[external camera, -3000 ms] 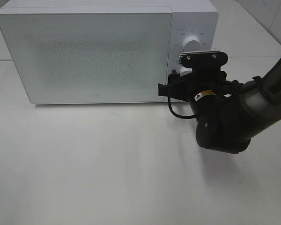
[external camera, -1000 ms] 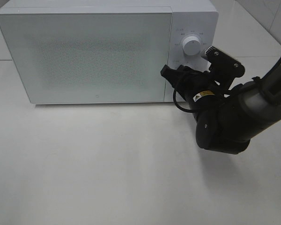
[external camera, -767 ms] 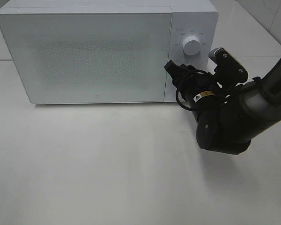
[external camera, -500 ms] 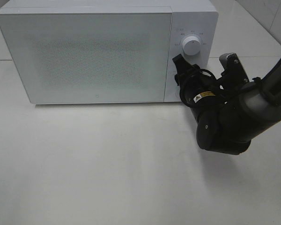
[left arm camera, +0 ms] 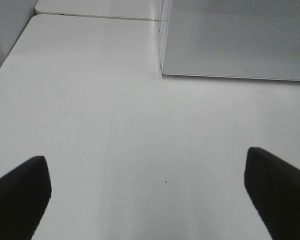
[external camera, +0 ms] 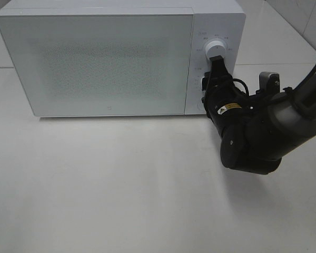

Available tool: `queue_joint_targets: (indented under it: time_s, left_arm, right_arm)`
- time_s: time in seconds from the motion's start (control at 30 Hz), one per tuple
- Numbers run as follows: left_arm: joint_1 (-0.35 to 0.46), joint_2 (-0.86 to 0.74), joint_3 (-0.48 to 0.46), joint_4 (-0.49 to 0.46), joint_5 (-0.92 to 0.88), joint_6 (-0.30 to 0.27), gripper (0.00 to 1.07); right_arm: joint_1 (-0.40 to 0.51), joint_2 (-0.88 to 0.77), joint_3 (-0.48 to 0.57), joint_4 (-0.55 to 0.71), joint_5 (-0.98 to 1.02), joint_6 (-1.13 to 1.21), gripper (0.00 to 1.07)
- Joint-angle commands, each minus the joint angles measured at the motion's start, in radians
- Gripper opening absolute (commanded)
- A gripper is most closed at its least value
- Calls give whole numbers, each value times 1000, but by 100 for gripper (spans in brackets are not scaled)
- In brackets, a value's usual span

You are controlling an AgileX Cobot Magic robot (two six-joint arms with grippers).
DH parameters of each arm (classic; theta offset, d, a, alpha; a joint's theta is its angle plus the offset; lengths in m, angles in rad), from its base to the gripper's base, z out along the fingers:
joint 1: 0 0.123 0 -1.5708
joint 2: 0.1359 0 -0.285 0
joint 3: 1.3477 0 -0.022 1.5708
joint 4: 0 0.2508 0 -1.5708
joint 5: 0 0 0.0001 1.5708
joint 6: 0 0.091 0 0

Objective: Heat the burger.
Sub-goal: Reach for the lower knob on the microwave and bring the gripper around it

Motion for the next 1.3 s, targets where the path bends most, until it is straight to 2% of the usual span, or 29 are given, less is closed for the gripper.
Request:
queue_joint_targets:
  time_s: [0.03,0.37,1.0,1.3]
  left_arm:
    - [1,-25,4,-6,-14,-7,98]
    - [1,-25,4,-6,-14,-7,98]
    - [1,-25,4,-6,-14,-7,98]
    - [1,-25,4,-6,-14,-7,98]
  right_arm:
    - [-3,0,-11,10,-102,63,8]
    - [-3,0,-11,49,-102,232,9]
    - [-3,0,-11,50,-103,229,9]
    - [-3,0,-11,43,-103,229,18]
